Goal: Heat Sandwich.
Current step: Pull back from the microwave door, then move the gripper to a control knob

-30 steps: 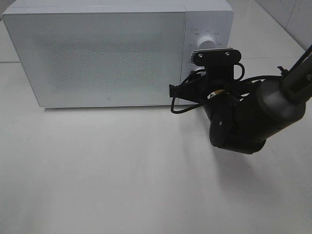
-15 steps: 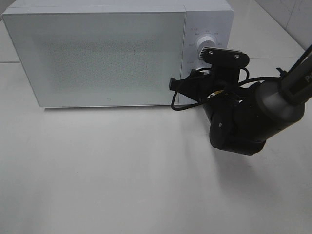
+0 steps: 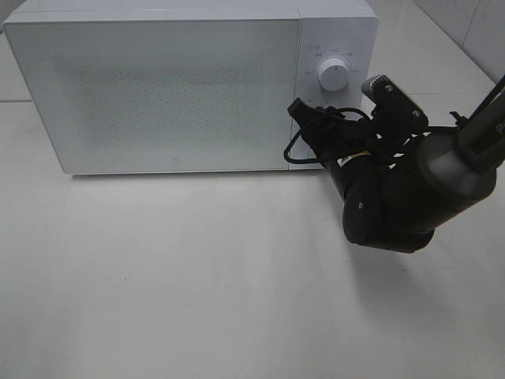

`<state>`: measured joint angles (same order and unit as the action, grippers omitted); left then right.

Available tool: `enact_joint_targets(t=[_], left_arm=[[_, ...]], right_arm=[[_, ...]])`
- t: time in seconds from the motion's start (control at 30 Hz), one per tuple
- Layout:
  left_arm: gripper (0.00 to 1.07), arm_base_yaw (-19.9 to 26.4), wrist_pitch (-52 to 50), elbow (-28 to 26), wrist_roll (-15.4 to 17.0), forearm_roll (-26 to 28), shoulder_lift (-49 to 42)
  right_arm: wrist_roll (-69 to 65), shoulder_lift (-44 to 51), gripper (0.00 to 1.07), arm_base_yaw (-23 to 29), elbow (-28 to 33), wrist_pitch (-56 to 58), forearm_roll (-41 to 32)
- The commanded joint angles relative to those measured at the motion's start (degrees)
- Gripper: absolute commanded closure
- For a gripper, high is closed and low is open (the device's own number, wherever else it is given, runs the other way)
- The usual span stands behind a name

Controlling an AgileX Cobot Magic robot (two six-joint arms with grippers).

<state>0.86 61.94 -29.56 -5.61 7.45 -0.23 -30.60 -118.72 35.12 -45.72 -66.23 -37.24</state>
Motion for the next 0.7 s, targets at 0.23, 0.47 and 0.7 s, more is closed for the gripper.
enact_joint_targets(t=[0.23, 0.47, 0.7], left_arm=[[0.06, 0.2, -0.6, 0.1, 0.4, 0.4, -1.1], [0.06, 0.2, -0.6, 0.1, 0.4, 0.4, -1.1], [0.06, 0.2, -0.6, 0.1, 0.4, 0.4, -1.1]], right_arm=[[-27.0, 0.4, 1.00, 0.2, -1.3, -3.5, 5.1], [-46.1, 0.4, 1.00, 0.2, -1.3, -3.5, 3.7], [-52.1, 0.4, 0.99, 0.2, -1.3, -3.5, 2.6]])
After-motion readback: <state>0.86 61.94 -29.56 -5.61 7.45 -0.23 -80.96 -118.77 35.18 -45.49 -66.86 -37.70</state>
